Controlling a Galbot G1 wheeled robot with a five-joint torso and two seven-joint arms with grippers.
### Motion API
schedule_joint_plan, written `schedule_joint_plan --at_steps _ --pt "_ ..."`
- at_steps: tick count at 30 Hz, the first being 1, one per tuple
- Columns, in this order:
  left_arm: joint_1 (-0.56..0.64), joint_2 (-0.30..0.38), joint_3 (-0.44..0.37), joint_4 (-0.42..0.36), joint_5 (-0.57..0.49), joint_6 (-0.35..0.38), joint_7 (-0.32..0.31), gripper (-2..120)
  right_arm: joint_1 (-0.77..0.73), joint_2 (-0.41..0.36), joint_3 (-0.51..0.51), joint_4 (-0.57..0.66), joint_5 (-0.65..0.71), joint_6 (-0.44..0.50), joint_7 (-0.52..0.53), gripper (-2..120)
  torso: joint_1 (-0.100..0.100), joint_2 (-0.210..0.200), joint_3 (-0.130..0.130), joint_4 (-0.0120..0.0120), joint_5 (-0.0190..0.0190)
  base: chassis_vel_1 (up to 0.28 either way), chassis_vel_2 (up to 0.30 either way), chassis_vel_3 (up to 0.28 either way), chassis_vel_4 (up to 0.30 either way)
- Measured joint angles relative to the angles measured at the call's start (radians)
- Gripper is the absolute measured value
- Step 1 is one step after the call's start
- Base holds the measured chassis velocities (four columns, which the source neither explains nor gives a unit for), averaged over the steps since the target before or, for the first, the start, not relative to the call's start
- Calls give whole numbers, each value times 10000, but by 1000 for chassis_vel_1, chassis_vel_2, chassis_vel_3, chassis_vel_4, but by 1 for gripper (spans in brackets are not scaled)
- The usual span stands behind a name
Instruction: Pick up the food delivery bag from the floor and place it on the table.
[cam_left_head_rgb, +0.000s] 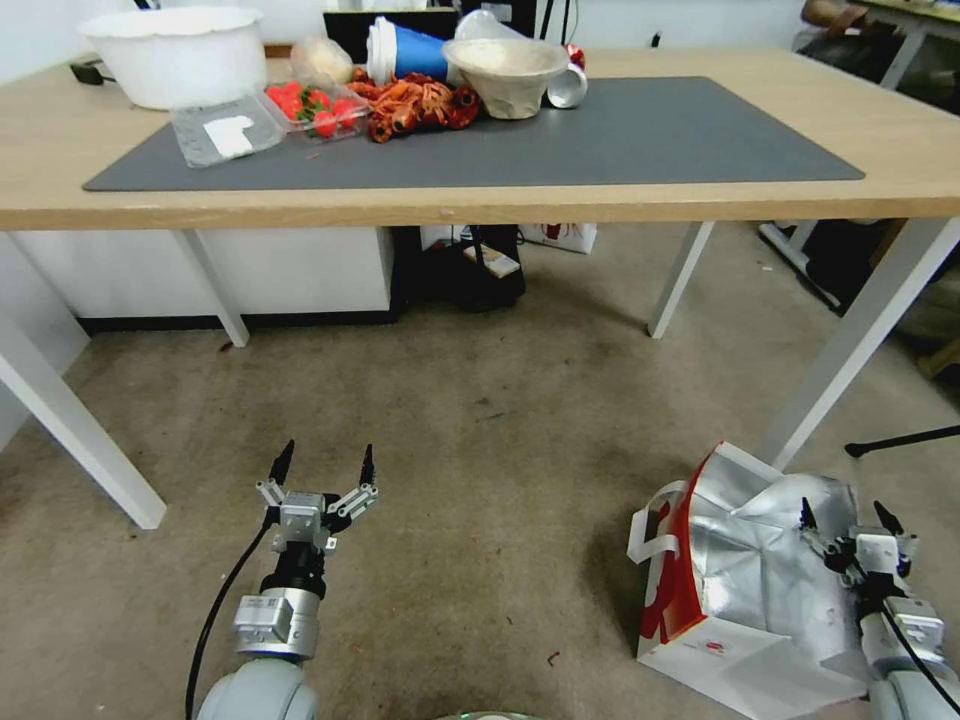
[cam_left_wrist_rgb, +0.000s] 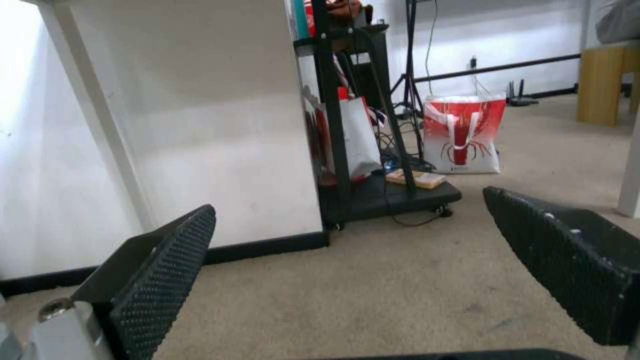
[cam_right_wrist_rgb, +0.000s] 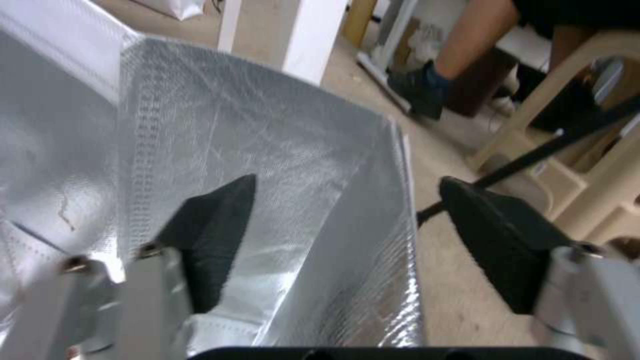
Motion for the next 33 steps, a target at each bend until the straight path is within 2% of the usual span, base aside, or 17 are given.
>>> schedule_joint_plan --at_steps 4,5,7,8,11,12,14,16,18,21,33 --pt "-7 0 0 -2 0 0 -16 100 -41 -38 -50 28 355 -216 -32 61 0 0 0 -1 1 0 0 0 0" --pt "-14 2 0 -2 -2 -1 -32 100 -65 -66 -65 49 598 -345 -91 52 0 1 0 0 0 0 0 0 0" --pt "-28 15 -2 -2 -8 -1 -55 100 -100 -103 -71 86 865 -452 -159 44 0 1 0 -1 0 0 0 0 0" --pt "-28 15 -2 -2 -8 -1 -55 100 -100 -103 -71 86 865 -452 -159 44 0 1 0 -1 0 0 0 0 0" --pt "-46 36 -8 -3 -36 -1 -85 100 -156 -144 -74 186 1113 -563 -197 30 1 1 0 -1 0 0 0 0 0" --pt "-46 36 -8 -3 -36 -1 -85 100 -156 -144 -74 186 1113 -563 -197 30 1 1 0 -1 0 0 0 0 0" --pt "-68 39 -7 2 -52 -4 -94 100 -190 -144 -75 279 1167 -601 -200 19 1 1 0 0 0 0 0 0 0" --pt "-71 40 -6 5 -54 -5 -95 100 -198 -143 -75 296 1168 -602 -200 18 1 1 0 0 0 0 0 0 0" --pt "-83 52 3 20 -65 -12 -97 100 -232 -110 -88 360 1168 -609 -200 4 1 2 0 0 0 0 0 0 0" --pt "-100 70 0 35 -81 -17 -99 100 -241 -92 -94 373 1167 -610 -196 0 0 2 0 0 0 0 0 0 0" --pt "-79 79 -15 42 -103 -59 -98 100 -436 81 -163 769 1420 -412 -92 0 0 2 0 0 0 0 0 0 0"
